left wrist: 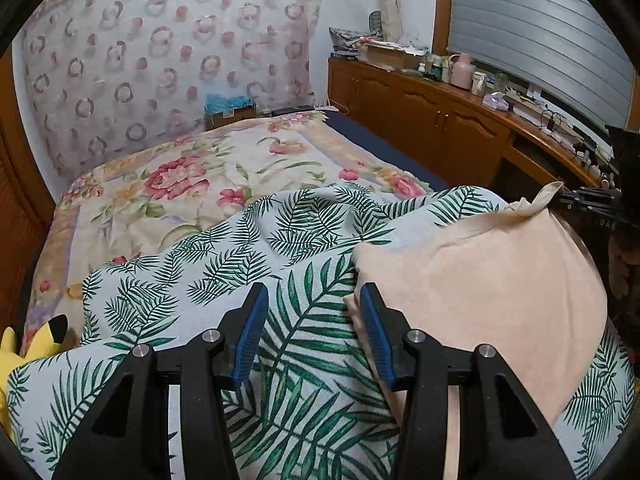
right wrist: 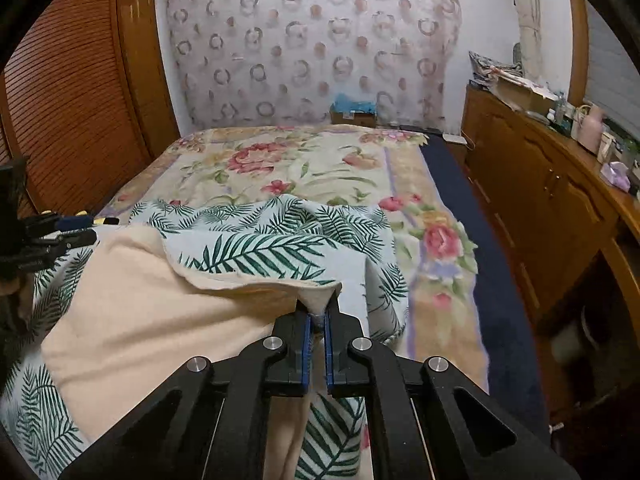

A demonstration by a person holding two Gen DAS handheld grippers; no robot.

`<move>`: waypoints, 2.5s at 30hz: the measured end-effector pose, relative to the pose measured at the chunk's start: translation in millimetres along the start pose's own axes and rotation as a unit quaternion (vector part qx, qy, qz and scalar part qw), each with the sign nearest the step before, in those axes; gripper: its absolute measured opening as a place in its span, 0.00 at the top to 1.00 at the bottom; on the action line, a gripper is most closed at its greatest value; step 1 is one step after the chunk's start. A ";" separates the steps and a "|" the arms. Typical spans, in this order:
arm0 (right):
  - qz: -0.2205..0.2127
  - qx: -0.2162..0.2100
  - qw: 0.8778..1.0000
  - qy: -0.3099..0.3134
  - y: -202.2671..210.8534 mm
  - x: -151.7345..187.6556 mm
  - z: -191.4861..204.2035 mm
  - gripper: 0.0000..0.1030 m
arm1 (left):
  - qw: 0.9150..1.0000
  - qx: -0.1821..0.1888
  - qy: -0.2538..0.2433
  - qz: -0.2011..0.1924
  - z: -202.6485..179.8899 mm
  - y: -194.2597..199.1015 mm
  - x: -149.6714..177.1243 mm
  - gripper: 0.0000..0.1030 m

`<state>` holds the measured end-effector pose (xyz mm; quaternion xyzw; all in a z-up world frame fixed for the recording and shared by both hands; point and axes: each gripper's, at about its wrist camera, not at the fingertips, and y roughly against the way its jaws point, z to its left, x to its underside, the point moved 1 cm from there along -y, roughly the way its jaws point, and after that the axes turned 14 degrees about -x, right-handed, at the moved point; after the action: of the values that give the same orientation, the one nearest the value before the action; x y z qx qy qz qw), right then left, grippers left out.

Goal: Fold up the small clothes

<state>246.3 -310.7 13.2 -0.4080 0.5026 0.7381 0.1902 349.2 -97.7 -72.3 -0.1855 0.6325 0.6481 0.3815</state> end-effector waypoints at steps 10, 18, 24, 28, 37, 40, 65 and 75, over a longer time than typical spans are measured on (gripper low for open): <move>0.012 0.001 1.000 0.008 3.3 4.8 28.4 0.25 | 0.998 0.056 -0.013 0.021 -24.7 0.5 10.3 0.31; 0.065 -0.015 0.998 -0.016 -20.4 23.0 16.6 0.25 | 0.997 0.059 -0.024 0.052 -42.1 -15.1 15.8 0.31; 0.058 -0.040 0.997 -0.031 -23.1 14.2 3.8 0.24 | 0.996 0.069 -0.018 0.057 -43.8 -18.5 16.0 0.31; 0.057 -0.050 0.997 -0.028 -25.7 17.2 11.3 0.31 | 0.995 0.078 -0.015 0.056 -44.4 -21.1 13.3 0.37; 0.055 -0.105 0.993 -0.021 -27.2 23.0 16.5 0.79 | 0.992 0.112 -0.022 0.051 -53.8 -5.4 6.6 0.84; 0.032 -0.090 0.995 -0.012 -14.4 22.6 21.1 0.81 | 0.993 0.113 -0.018 0.020 -52.5 20.9 3.8 0.85; -0.034 -0.145 0.975 0.165 -8.7 -29.7 150.4 0.82 | 0.990 -0.022 0.066 -0.120 101.7 177.8 52.0 0.85; 0.015 -0.218 0.935 0.279 -99.8 -92.4 211.8 0.82 | 0.976 -0.104 0.168 -0.095 196.4 185.0 133.9 0.85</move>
<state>283.1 -66.6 62.3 -0.6217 0.3685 0.6884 -0.0624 176.2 142.7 -17.9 -0.3895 0.5964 0.6304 0.3086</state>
